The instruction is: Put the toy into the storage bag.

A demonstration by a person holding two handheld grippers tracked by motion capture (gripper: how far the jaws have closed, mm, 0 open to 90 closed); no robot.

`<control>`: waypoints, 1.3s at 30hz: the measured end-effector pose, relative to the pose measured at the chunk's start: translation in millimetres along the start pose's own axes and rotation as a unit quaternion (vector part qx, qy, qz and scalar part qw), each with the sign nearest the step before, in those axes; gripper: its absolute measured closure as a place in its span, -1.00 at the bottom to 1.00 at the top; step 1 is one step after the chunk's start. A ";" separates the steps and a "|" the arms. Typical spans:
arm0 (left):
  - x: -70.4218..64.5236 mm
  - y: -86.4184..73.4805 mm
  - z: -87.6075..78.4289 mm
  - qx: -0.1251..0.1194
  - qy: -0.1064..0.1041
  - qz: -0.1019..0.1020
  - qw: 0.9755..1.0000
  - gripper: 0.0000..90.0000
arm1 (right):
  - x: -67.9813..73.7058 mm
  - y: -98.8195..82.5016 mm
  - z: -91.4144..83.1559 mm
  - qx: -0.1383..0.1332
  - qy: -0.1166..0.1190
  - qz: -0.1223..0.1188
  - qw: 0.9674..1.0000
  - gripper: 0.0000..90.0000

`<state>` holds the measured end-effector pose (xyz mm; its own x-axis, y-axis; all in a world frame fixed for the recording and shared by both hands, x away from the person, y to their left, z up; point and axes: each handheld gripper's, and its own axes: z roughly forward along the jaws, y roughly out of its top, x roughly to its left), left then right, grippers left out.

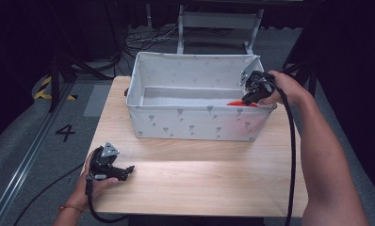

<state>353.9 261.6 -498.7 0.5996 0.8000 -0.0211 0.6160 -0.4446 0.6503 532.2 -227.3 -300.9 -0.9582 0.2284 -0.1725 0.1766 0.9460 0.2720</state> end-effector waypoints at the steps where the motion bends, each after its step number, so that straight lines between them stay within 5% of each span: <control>1: 0.0 0.0 0.0 0.000 0.000 0.000 1.000 -0.99 | -0.2 -0.4 1.5 0.005 0.001 0.007 1.000 0.83; 12: 0.0 0.0 0.0 0.000 0.000 0.000 1.000 -0.99 | -4.4 -7.0 5.0 0.051 0.000 0.023 0.998 0.71; 17: 0.0 0.0 0.0 0.000 0.000 0.000 1.000 -0.99 | -2.9 -13.6 -0.7 0.009 -0.022 0.048 0.999 0.46; 20: 0.2 0.1 0.0 0.000 0.000 0.001 1.000 -0.99 | 0.2 -21.1 -8.2 -0.049 -0.030 0.068 0.996 0.25; 24: 0.2 0.0 0.1 0.000 0.000 0.001 1.000 -0.99 | 2.9 -33.9 -17.6 -0.096 -0.062 0.114 0.987 0.07; 28: 0.3 0.2 0.1 0.000 -0.001 0.001 1.000 -0.99 | 14.2 -43.5 -29.6 -0.158 -0.075 0.141 0.975 -0.06; 30: 0.2 0.2 0.2 0.000 -0.001 0.000 1.000 -0.99 | 21.4 -48.0 -34.2 -0.181 -0.093 0.164 0.965 -0.16; 35: 0.2 0.2 0.2 0.000 -0.001 0.001 1.000 -0.99 | 38.0 -55.6 -40.8 -0.207 -0.137 0.196 0.949 -0.35; 39: 0.6 0.1 0.1 0.001 -0.001 0.003 1.000 -0.99 | 51.5 -60.2 -42.0 -0.214 -0.159 0.208 0.941 -0.48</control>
<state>354.4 262.0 -498.7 0.6034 0.7972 -0.0184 0.6136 -0.4494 0.6492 462.8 -282.2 -286.4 -0.6982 0.6799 -0.2240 0.3482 0.5959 0.7236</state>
